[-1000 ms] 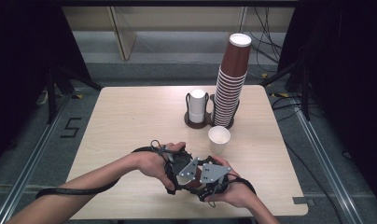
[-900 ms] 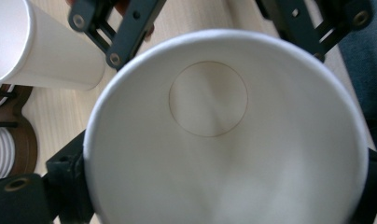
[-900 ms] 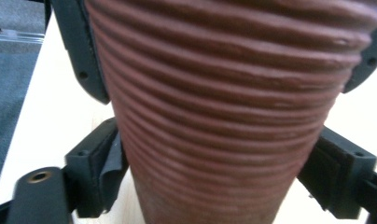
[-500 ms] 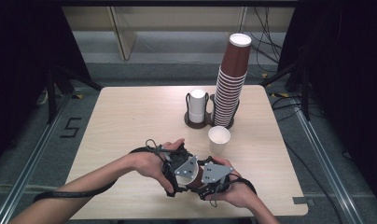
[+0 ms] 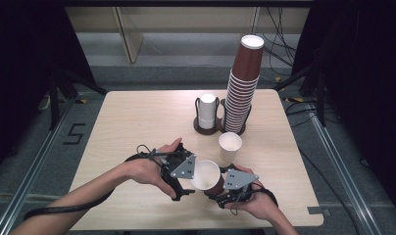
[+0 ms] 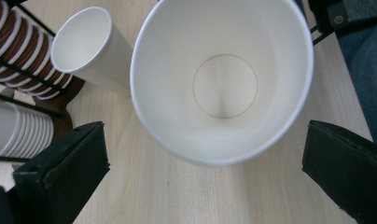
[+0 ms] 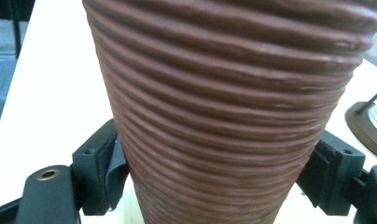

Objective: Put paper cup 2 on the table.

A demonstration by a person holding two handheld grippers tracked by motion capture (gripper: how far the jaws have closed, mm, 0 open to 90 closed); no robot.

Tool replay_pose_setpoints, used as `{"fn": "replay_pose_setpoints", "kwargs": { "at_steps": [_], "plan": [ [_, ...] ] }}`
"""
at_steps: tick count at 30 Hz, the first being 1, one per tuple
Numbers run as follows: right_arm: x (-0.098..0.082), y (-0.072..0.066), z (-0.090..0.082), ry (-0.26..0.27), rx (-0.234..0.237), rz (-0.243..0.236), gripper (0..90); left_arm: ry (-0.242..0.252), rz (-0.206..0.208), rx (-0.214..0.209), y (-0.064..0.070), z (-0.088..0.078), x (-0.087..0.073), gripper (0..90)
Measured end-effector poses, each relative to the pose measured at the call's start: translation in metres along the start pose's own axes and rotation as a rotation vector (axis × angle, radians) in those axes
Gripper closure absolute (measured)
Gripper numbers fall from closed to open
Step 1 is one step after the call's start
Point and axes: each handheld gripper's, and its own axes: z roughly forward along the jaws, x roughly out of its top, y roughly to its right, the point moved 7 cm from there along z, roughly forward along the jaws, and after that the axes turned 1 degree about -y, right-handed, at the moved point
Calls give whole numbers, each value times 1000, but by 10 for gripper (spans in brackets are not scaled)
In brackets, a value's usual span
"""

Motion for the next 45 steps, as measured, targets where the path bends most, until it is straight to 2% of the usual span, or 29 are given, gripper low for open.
{"fn": "replay_pose_setpoints", "kwargs": {
  "at_steps": [2,3,5,6,7,8,9,11,13,14,15,18,19,20,21,23,24,26,28,29,31,34,37,38,39,40,41,42,45],
  "plan": [
    [-2,3,-4,11,-17,16,207,13,-23,13,-2,-2,-4,0],
    [-3,6,-7,13,-22,10,206,33,-49,22,-2,-2,-6,0],
    [-4,8,-10,27,-36,40,206,71,-95,44,-4,-2,-9,0],
    [-5,11,-13,33,-49,31,206,88,-118,56,-5,-2,-10,0],
    [-6,13,-15,38,-64,39,206,85,-120,51,-5,-4,-12,0],
    [-6,14,-16,44,-63,42,206,101,-132,70,-6,-4,-13,0],
    [-7,13,-18,40,-65,70,206,127,-159,85,-7,-4,-14,0],
    [-8,18,-22,56,-85,64,206,153,-193,105,-8,-5,-17,0],
    [-9,21,-27,64,-101,79,206,170,-212,120,-9,-6,-20,0],
    [-10,20,-28,61,-97,103,206,172,-221,129,-10,-7,-23,0],
    [-10,22,-30,72,-111,92,206,175,-228,138,-10,-7,-24,0],
    [-13,25,-37,77,-129,110,206,202,-264,179,-12,-10,-30,0],
    [-13,25,-38,78,-134,132,206,219,-271,196,-14,-11,-32,0],
    [-14,28,-41,84,-144,112,206,229,-271,207,-16,-12,-33,0],
    [-15,29,-43,81,-141,119,206,233,-276,219,-18,-13,-35,0],
    [-16,33,-47,86,-159,115,206,243,-317,234,-17,-13,-41,0],
    [-18,34,-49,90,-170,139,206,250,-331,241,-17,-13,-43,0],
    [-19,35,-53,90,-177,151,206,257,-361,244,-16,-13,-45,0],
    [-19,40,-57,102,-202,143,206,266,-389,260,-17,-13,-49,0],
    [-20,40,-58,104,-198,164,206,259,-391,268,-18,-13,-51,0],
    [-20,43,-61,117,-218,161,206,290,-437,288,-19,-13,-54,0],
    [-21,46,-66,119,-228,181,206,295,-459,307,-20,-14,-58,0],
    [-22,51,-71,128,-247,180,206,299,-482,343,-22,-15,-63,0],
    [-23,51,-72,130,-247,199,206,317,-456,344,-24,-14,-63,0],
    [-24,53,-74,133,-259,192,206,311,-461,343,-23,-14,-65,0],
    [-25,56,-75,143,-280,194,206,306,-491,341,-20,-13,-67,0],
    [-26,56,-76,147,-282,218,206,308,-499,346,-19,-12,-69,0],
    [-28,58,-79,136,-280,220,206,306,-516,347,-18,-12,-70,0],
    [-34,65,-81,144,-312,241,205,311,-547,363,-16,-10,-76,0]
  ]
}}
